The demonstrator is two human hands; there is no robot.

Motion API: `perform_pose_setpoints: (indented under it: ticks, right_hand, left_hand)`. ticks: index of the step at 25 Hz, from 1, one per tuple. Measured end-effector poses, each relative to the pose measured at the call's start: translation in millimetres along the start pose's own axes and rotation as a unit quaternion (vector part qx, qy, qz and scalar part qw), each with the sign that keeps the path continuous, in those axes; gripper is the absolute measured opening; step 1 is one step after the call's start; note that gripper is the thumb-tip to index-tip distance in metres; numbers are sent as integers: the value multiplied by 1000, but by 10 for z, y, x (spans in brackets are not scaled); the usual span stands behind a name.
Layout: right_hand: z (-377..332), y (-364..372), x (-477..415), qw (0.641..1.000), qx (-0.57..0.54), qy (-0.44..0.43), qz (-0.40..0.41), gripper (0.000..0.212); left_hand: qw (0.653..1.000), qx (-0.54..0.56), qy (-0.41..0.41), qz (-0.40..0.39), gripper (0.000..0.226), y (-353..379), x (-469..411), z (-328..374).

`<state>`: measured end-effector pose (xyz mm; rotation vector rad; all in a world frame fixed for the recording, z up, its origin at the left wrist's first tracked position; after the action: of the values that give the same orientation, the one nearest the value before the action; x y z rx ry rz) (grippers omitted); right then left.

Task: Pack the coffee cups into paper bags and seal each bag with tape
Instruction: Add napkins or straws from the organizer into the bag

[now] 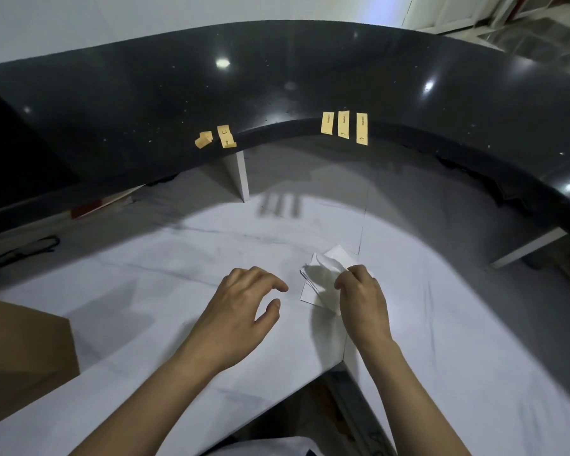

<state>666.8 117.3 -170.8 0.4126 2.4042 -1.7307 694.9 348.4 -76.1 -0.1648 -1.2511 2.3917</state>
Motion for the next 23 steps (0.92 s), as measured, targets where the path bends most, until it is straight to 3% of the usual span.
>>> perform_pose_setpoints:
  ticks: [5, 12, 17, 23]
  right_hand:
    - [-88, -104, -93, 992, 79, -10, 96, 27]
    - [-230, 228, 40, 992, 116, -24, -43, 19]
    - [-233, 249, 26, 987, 142, -12, -77, 27]
    - [-219, 172, 9, 994, 78, 22, -72, 34]
  left_hand:
    - [1000, 3, -5, 4, 25, -12, 3, -34]
    - [1000, 3, -19, 6, 25, -53, 39, -116]
    - [1000, 5, -28, 1, 26, -79, 77, -146]
    - [999, 4, -33, 7, 26, -117, 98, -159]
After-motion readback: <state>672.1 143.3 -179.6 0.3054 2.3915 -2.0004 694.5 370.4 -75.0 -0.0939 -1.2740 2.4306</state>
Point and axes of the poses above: each hand's wrist, its own x-axis away from the middle knuckle, its own y-axis out of the palm, z = x × y, the point moved 5 cm from there along -x, towards the middle knuckle, and after that the axes turned 12 degrees about -y, right-handed, at the moved point
